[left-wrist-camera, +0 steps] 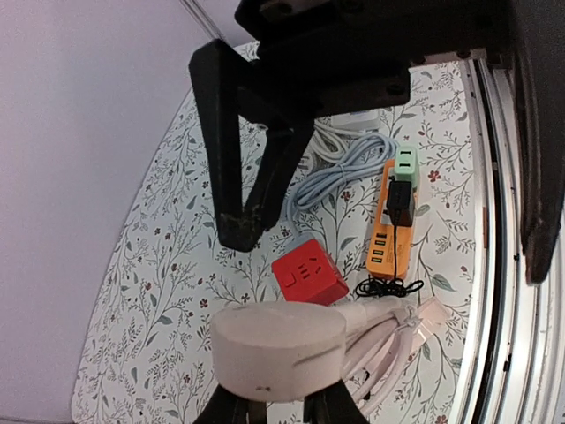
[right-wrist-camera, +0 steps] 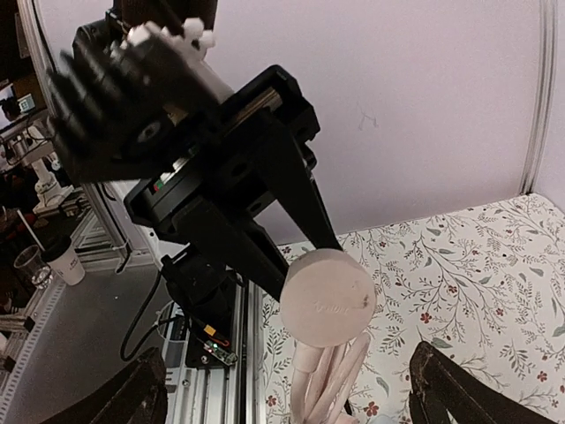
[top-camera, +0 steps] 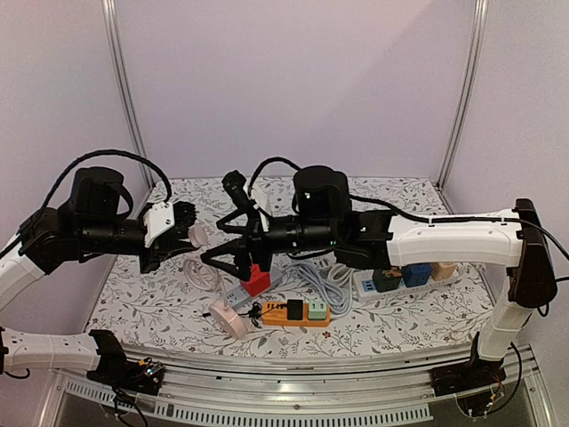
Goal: Insert the plug
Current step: Adjust the plug.
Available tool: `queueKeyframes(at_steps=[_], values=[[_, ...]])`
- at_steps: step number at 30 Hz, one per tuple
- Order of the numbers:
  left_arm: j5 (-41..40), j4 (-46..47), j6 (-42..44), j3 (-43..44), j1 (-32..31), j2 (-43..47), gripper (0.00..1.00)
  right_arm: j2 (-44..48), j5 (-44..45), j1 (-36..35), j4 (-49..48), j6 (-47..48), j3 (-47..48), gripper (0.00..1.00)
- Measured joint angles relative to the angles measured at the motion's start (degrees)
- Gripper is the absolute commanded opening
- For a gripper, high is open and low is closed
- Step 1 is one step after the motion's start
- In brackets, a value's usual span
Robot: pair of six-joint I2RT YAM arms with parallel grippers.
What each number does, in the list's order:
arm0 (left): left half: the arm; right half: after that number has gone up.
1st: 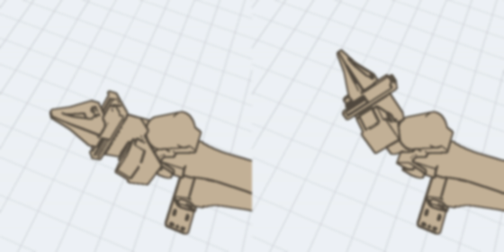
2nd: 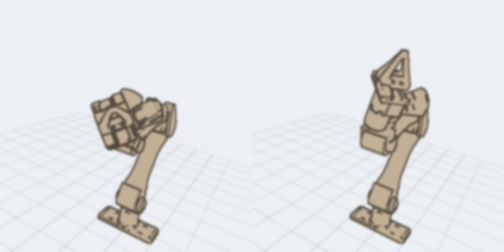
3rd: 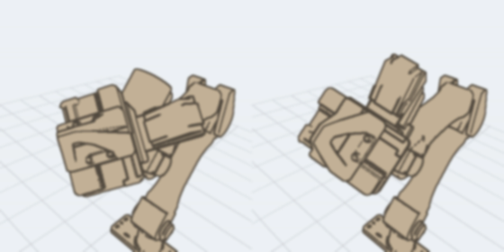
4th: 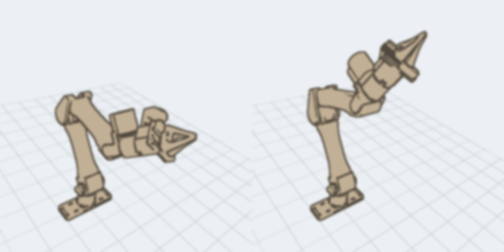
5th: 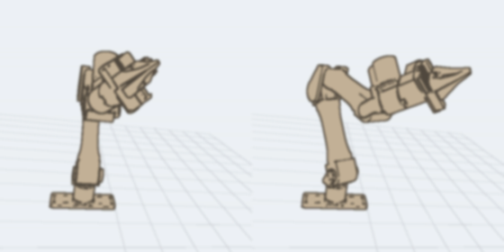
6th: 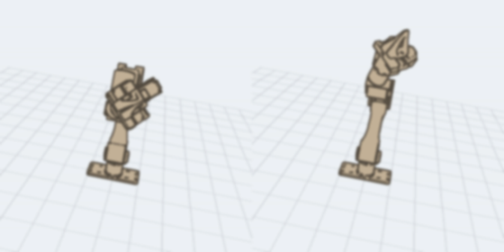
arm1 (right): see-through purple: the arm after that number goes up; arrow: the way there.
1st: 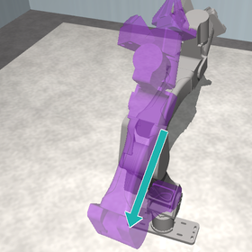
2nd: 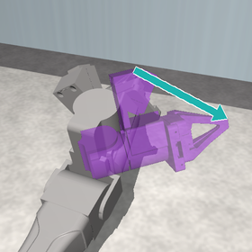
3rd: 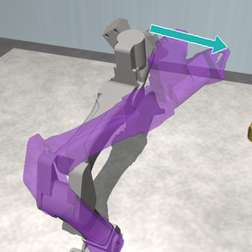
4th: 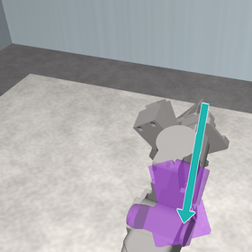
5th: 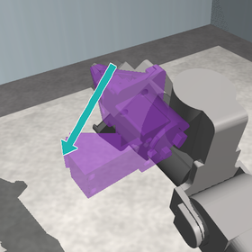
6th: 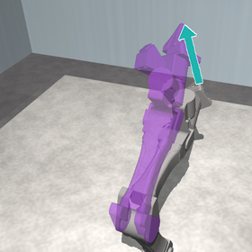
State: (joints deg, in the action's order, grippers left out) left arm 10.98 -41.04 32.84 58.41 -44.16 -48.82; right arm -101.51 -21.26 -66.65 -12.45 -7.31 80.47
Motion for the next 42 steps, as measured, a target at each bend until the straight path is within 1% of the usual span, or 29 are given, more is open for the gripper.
queueKeyframes(at_steps=[3,5,8,12,17,21,23,25,29,30,33,36,38,40,42], values=[[-0.2,-0.2,1.4,-0.5,-0.2,0.1,0.00,0.0,0.5,0.8,0.0,-4.7,2.4,0.92],[-0.3,-0.1,2.3,-0.6,-0.6,0.2,0.00,-0.5,0.7,1.5,-0.2,-9.2,5.5,0.88],[-0.6,0.1,3.9,-0.7,-1.4,0.3,0.00,-2.5,0.2,2.0,-1.4,-15.4,10.4,0.83],[-1.2,0.5,5.3,-0.7,-2.1,0.5,0.00,-5.9,-0.7,2.1,-2.0,-20.6,12.7,0.77],[-1.6,1.2,5.7,-1.2,-2.2,0.6,0.00,-9.4,-4.5,2.1,-1.0,-22.9,12.7,0.65],[-1.9,1.4,5.7,-1.3,-2.2,0.7,0.00,-10.2,-7.1,1.9,-0.3,-22.7,12.7,0.52],[-2.1,1.6,5.7,-1.5,-2.2,0.8,0.00,-10.2,-7.7,1.8,-0.6,-22.1,12.7,0.44],[-2.0,1.8,5.8,-1.8,-2.3,1.0,0.00,-10.2,-7.6,1.7,-0.8,-21.8,12.5,0.40],[-2.4,1.7,5.5,-2.3,-2.4,1.0,0.00,-10.1,-7.6,1.7,-1.1,-20.9,12.1,0.39],[-2.5,1.7,5.5,-2.3,-2.4,1.0,0.00,-10.1,-7.6,1.7,-1.2,-20.7,12.0,0.40],[-2.6,1.7,5.5,-2.4,-2.4,1.0,0.00,-10.0,-7.5,1.7,-1.9,-20.6,11.2,0.48],[-3.0,1.8,5.6,-2.4,-2.4,1.1,0.00,-9.7,-7.7,1.7,-1.7,-20.2,9.6,0.49],[-3.3,1.8,5.6,-2.4,-2.4,1.1,0.00,-9.6,-7.8,1.7,-1.7,-19.8,8.5,0.47],[-3.5,1.8,5.6,-2.4,-2.4,1.1,0.00,-9.4,-7.8,1.6,-1.6,-19.6,7.9,0.41],[-3.7,1.9,5.6,-2.4,-2.4,1.1,0.00,-9.4,-7.8,1.5,-1.5,-19.4,7.8,0.41]])
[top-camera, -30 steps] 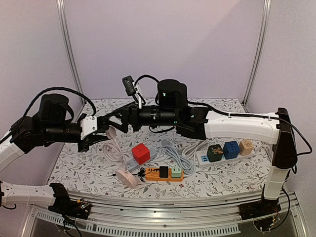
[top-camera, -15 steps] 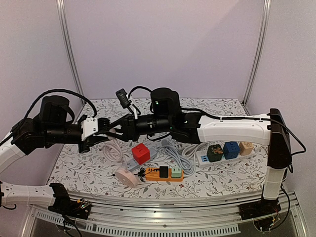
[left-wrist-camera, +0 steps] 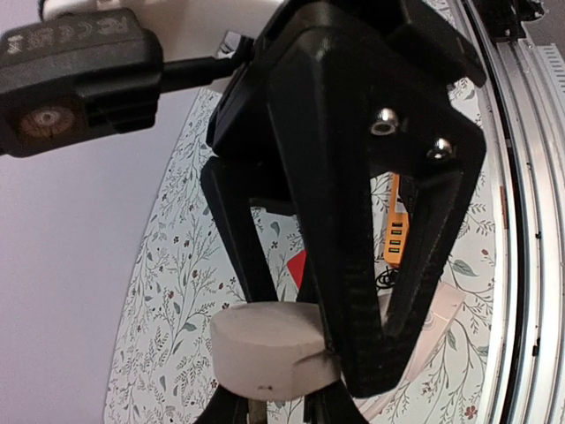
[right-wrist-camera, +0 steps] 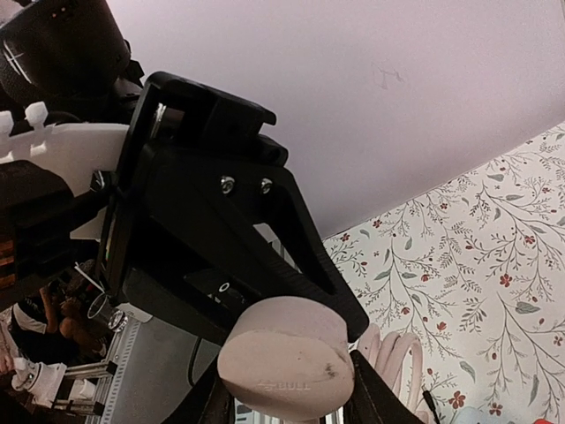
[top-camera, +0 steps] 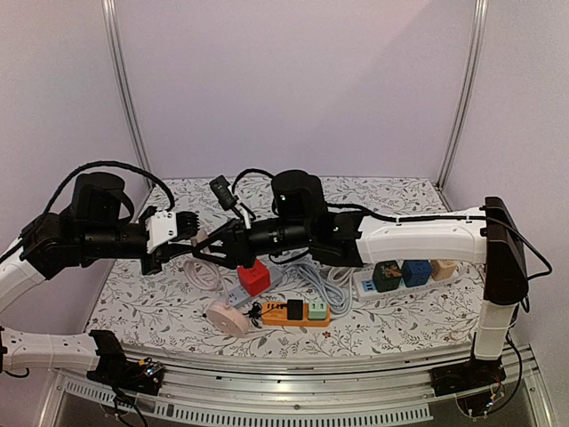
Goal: Insert the plug
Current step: Adjust the plug.
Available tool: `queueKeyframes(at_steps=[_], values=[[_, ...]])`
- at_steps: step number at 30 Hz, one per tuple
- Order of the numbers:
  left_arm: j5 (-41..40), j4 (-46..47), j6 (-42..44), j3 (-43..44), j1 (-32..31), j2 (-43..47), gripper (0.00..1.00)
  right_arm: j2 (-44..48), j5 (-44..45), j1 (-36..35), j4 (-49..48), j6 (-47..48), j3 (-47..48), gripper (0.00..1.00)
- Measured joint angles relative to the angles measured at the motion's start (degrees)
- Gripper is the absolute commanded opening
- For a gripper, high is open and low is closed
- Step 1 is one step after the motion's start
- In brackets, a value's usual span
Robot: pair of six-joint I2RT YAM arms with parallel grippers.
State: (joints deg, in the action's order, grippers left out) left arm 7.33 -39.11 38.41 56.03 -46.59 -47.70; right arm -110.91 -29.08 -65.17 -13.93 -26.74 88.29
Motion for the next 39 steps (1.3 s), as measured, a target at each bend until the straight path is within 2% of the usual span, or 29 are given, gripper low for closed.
queueKeyframes(at_steps=[3,14,23,27,30,32,33,34,37,38,39], values=[[0.0,0.2,0.0,0.0,0.0,0.0,0.00,0.2,0.0,-0.1,0.2,0.1,0.0,0.47],[0.0,0.2,0.7,0.0,0.0,0.0,0.00,0.3,0.0,-0.1,0.2,0.2,0.0,0.46],[0.2,0.3,1.0,0.0,0.0,0.0,0.00,0.7,0.5,-0.1,0.2,0.4,0.0,0.52],[0.3,0.3,1.0,0.0,0.0,0.0,0.00,0.9,1.2,-0.1,0.2,0.6,0.0,0.45],[0.3,0.3,1.1,0.0,0.0,0.0,0.00,0.9,1.3,-0.1,0.1,0.8,0.0,0.34],[0.1,0.3,1.3,0.0,0.0,0.0,0.00,0.9,1.3,-0.1,0.1,0.7,0.0,0.20],[0.0,0.2,1.3,0.0,0.0,0.0,0.00,0.9,1.3,-0.1,0.2,0.9,0.0,0.07],[0.0,0.1,1.4,0.0,0.0,0.0,0.00,0.9,1.3,-0.1,0.2,0.8,0.0,0.00],[-0.2,0.2,1.4,0.0,0.0,0.0,0.00,0.9,0.9,0.0,0.2,1.2,0.0,0.00],[-0.1,0.2,1.5,0.0,0.0,0.0,0.03,0.9,0.9,0.0,0.2,1.2,0.0,0.00],[-0.2,0.2,1.4,0.0,0.0,0.0,0.19,0.9,0.9,0.0,0.2,1.2,0.0,0.00]])
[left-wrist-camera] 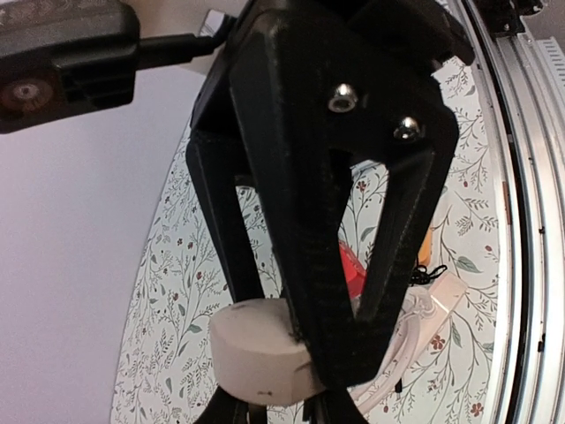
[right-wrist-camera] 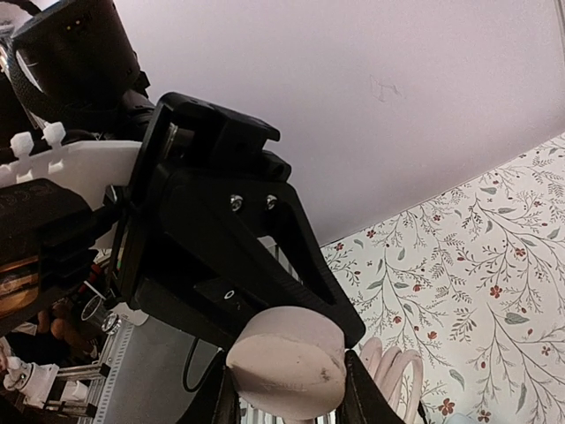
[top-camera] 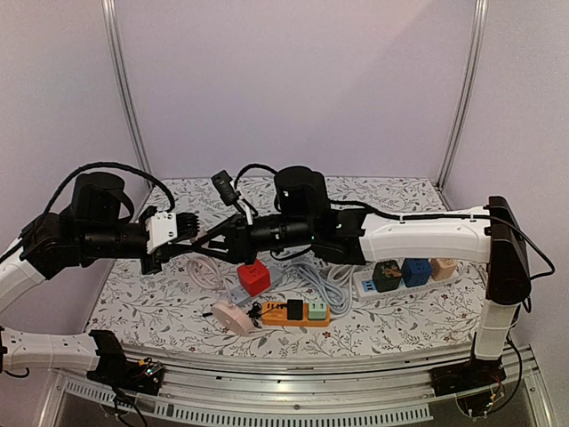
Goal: Insert the plug
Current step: Adjust the plug, then adjust the socket at the center of the board.
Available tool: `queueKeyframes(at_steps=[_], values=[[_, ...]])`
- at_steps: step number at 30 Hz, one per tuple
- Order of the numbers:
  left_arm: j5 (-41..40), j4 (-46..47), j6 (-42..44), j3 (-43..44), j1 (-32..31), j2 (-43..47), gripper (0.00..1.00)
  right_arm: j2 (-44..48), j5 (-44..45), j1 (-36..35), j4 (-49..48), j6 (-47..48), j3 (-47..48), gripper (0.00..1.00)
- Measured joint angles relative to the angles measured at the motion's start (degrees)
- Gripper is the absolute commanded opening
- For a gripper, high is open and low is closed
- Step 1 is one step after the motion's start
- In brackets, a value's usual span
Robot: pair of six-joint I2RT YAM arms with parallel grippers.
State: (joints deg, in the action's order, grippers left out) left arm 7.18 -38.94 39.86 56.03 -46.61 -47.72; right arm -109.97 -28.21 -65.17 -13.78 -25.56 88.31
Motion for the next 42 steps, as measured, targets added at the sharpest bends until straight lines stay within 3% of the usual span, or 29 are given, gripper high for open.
queueKeyframes(at_steps=[2,3,6,15,20,25,30,35,39,42], values=[[0.0,0.0,0.0,0.0,0.0,0.0,0.57,0.0,0.0,0.0,0.0,0.0,0.0,0.00],[-0.2,0.0,0.1,0.0,0.0,0.0,0.70,0.0,0.2,0.0,0.0,-0.1,0.0,0.00],[-0.7,0.5,-0.1,0.0,0.0,0.1,0.85,0.0,1.8,0.0,1.9,-0.5,0.1,0.00],[-5.2,-1.1,-3.3,-0.7,2.5,0.7,0.91,2.4,5.4,-1.5,15.1,0.5,0.4,0.00],[-5.6,-2.6,-6.2,-0.7,8.0,0.5,0.93,12.5,7.0,-3.5,23.4,2.6,-1.2,0.00],[-5.8,-5.1,-8.0,-0.2,9.3,-2.5,0.93,25.0,8.5,-3.4,29.4,4.0,-1.6,0.00],[-6.1,-11.3,-10.3,1.4,9.4,-9.8,0.92,33.9,12.3,-2.3,36.9,4.9,-0.8,0.00],[-2.7,-19.6,-14.5,3.7,9.0,-23.5,0.97,37.8,21.7,1.5,46.8,5.1,-0.6,0.00],[-0.6,-19.8,-17.7,4.1,6.1,-30.2,0.99,39.1,29.2,4.3,53.2,5.1,-1.2,0.00],[-0.1,-17.9,-20.7,4.7,3.4,-34.4,0.93,41.0,33.1,5.0,56.1,5.1,-2.7,0.00]])
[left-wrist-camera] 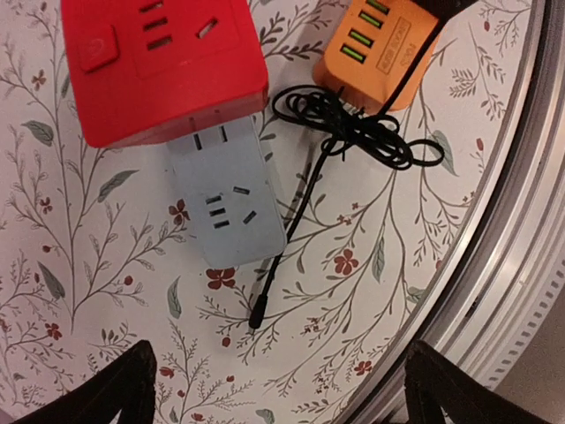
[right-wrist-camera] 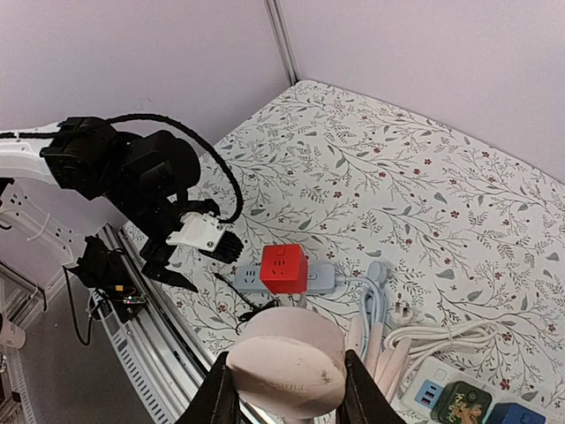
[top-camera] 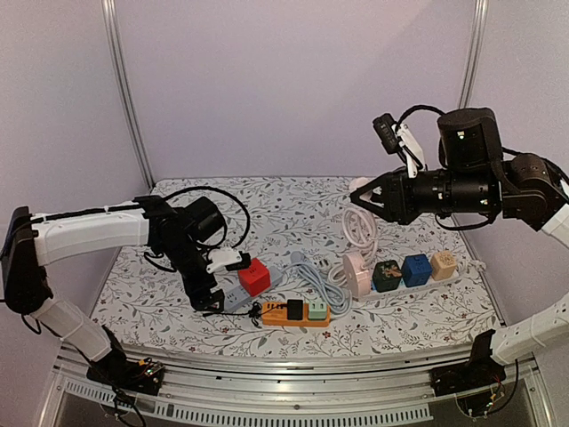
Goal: Insert the plug
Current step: Adjust the socket at the center of the board.
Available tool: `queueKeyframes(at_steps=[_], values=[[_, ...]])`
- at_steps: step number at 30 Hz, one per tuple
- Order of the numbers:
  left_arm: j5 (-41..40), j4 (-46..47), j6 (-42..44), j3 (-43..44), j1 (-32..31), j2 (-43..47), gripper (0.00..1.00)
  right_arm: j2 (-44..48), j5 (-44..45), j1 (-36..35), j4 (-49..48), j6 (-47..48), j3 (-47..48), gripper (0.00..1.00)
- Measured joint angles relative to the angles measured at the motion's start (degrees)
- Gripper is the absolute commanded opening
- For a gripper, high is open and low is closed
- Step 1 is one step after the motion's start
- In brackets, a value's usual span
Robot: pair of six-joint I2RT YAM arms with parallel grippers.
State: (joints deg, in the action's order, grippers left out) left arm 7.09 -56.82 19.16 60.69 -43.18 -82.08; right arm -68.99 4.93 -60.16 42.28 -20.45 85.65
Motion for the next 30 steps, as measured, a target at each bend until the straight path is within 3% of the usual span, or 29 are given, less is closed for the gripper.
queueKeyframes(at_steps=[6,11,18,24,30], values=[[-0.5,6.1,-8.5,2.6,-1.0,-12.5,0.84,3.4,4.9,0.6,2.4,0.2,-2.3,0.00],[-2.7,11.8,-12.9,0.7,-1.0,-15.6,0.79,4.2,6.5,1.1,3.7,0.5,-3.3,0.00],[-5.0,18.7,-16.3,-0.4,-1.0,-18.6,0.56,2.9,6.3,1.4,3.9,1.9,-3.4,0.00],[-5.8,20.0,-16.9,-0.2,-1.6,-19.3,0.23,1.7,6.1,1.7,3.8,2.8,-3.5,0.00],[-6.7,19.8,-16.7,0.8,0.0,-20.0,0.16,1.7,5.9,1.8,3.6,3.2,-3.7,0.00]])
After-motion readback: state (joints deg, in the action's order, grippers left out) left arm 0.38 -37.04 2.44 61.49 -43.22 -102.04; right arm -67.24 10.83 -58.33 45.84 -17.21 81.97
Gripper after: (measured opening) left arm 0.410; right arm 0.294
